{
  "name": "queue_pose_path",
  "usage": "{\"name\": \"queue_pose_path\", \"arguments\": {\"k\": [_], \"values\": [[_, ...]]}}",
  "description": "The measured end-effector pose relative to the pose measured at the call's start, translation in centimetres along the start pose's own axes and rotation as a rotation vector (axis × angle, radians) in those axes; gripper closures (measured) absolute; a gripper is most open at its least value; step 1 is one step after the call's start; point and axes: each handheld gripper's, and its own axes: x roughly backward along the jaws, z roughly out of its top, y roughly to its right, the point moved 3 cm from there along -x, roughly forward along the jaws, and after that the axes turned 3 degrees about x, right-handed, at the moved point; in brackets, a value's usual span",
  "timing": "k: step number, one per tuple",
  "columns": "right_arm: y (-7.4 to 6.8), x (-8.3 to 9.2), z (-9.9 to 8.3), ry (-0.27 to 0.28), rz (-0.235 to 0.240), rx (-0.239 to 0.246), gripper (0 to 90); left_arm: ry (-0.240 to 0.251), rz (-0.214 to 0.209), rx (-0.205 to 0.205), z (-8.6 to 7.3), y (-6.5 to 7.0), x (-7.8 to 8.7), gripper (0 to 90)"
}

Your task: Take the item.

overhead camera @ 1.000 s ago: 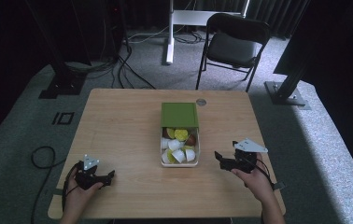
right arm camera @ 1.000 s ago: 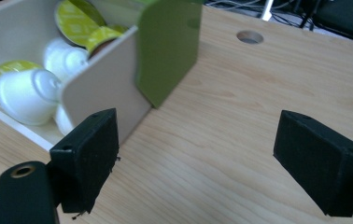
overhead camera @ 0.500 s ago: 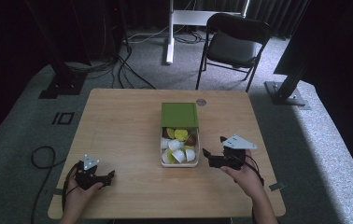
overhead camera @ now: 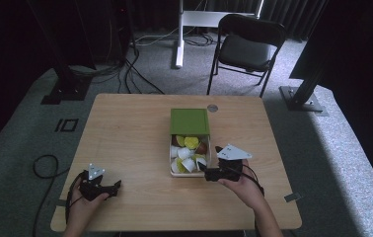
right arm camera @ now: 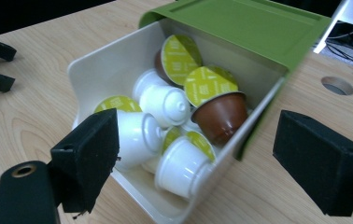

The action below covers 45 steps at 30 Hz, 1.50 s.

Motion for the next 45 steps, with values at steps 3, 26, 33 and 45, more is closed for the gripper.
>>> {"name": "queue_pose_path", "arguments": {"k": [3,26,33,45], "values": [[-0.5,-0.4,0.2,0.0,0.012,0.012,14.4,0.0,0.0,0.0,0.0,0.0,0.0,9.5],[-4.2,-3.9,0.3,-0.06,0.074,0.094,27.0,-0.001,0.0,0.0,0.0,0.0,0.0,9.5],[-4.8,-5.0,-0.5,-0.153,0.034,0.163,38.8,0.0,0.0,0.001,0.0,0.0,0.0,9.5],[-5.2,-6.3,-0.9,-0.209,-0.066,0.198,48.6,0.0,0.0,0.001,0.0,0.0,0.0,9.5]]}}
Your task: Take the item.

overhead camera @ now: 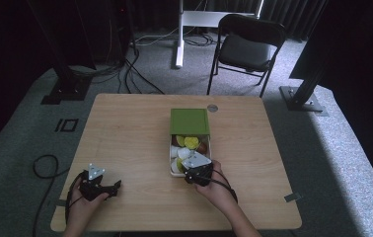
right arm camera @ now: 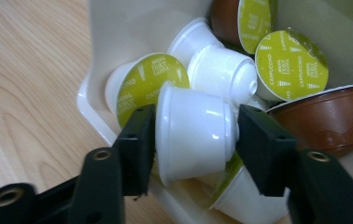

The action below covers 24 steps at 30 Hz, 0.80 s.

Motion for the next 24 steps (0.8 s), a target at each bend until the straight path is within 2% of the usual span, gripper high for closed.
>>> {"name": "queue_pose_path", "arguments": {"k": [3,7,12,15,19,24], "values": [[0.0,-0.2,0.1,-0.012,-0.01,0.004,52.1,0.001,0.001,-0.003,0.0,0.0,0.0,9.5],[0.1,-0.5,0.2,-0.02,0.001,-0.007,51.3,0.001,0.001,-0.003,0.0,0.0,0.0,9.5],[0.0,-1.0,0.1,-0.023,-0.014,-0.01,53.6,0.001,0.001,-0.003,0.0,0.0,0.0,9.5],[0.2,-0.8,0.2,-0.027,-0.008,-0.018,55.0,0.001,0.001,-0.003,0.0,0.0,0.0,9.5],[0.5,-0.3,0.5,-0.005,0.016,-0.038,55.2,0.001,0.001,-0.003,0.0,0.0,0.0,9.5],[0.8,0.4,0.9,0.014,0.012,-0.04,55.3,0.001,0.001,-0.003,0.0,0.0,0.0,9.5]]}}
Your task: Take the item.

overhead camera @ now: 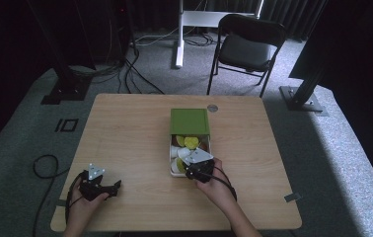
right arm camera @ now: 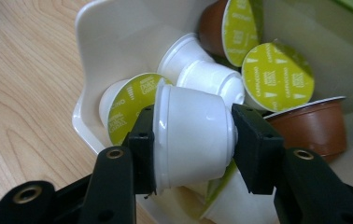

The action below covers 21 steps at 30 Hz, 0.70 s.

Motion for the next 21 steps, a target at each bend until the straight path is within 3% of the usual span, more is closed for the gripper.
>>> {"name": "queue_pose_path", "arguments": {"k": [5,13,21], "values": [[0.4,0.6,0.2,0.026,0.009,-0.035,55.3,0.0,0.0,0.0,0.0,0.0,0.0,9.5],[0.6,1.6,0.9,0.078,0.013,-0.038,55.5,0.001,0.0,0.001,0.0,0.0,0.0,9.5],[1.2,2.4,1.4,0.14,0.009,-0.08,55.5,0.002,0.001,0.001,0.0,0.0,0.0,9.5]]}}
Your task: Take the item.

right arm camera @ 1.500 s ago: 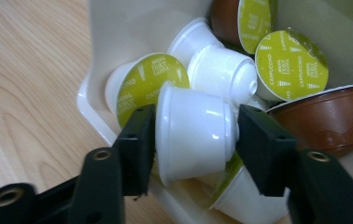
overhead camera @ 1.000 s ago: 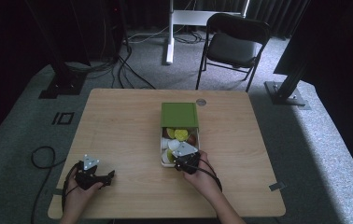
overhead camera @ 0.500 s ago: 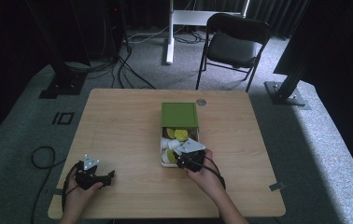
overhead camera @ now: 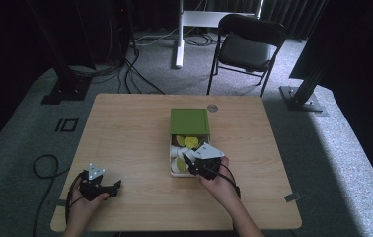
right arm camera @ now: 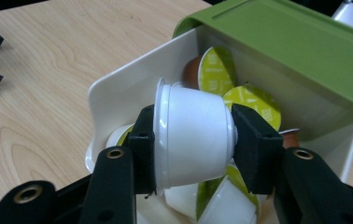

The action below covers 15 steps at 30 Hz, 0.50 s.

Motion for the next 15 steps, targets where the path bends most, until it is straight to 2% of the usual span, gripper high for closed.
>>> {"name": "queue_pose_path", "arguments": {"k": [11,15], "values": [[1.0,1.0,1.1,0.062,-0.02,-0.013,55.6,-0.002,-0.001,-0.001,0.0,0.0,0.0,9.5],[1.4,1.4,1.4,0.088,-0.031,-0.033,55.6,-0.002,-0.001,0.001,0.0,0.0,0.0,9.5]]}}
